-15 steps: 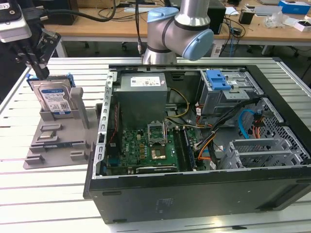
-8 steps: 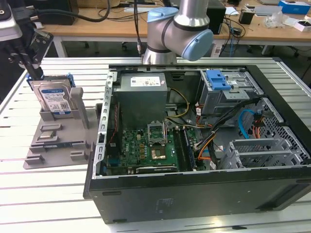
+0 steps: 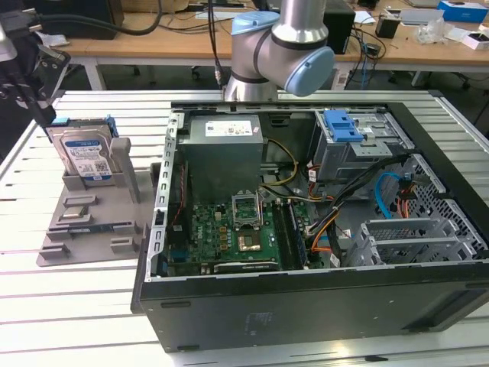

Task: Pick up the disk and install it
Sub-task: 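Reach for the disk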

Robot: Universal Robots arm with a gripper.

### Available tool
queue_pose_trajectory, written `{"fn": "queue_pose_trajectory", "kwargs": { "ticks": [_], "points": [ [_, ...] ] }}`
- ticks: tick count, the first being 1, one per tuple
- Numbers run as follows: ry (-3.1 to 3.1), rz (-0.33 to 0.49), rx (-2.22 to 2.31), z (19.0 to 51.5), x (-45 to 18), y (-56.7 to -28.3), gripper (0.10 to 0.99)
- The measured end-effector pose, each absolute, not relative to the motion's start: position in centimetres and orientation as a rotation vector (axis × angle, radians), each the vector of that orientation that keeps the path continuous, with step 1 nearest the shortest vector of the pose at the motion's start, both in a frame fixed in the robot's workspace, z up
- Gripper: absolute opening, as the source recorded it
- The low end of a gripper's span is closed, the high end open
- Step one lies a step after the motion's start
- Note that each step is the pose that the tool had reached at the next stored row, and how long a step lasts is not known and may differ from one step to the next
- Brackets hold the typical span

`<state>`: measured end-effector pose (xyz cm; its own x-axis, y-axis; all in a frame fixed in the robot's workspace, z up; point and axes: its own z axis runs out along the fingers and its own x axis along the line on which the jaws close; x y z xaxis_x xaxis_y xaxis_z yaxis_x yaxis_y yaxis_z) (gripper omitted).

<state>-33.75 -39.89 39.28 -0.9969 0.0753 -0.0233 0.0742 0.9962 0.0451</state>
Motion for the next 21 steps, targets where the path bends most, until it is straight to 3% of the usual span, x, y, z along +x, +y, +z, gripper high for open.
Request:
{"fn": "queue_pose_trajectory", "kwargs": {
  "ticks": [21],
  "points": [
    [3.114, 0.069, 0.117, 39.3, -38.0, -39.9, 0.106]
  ]
}}
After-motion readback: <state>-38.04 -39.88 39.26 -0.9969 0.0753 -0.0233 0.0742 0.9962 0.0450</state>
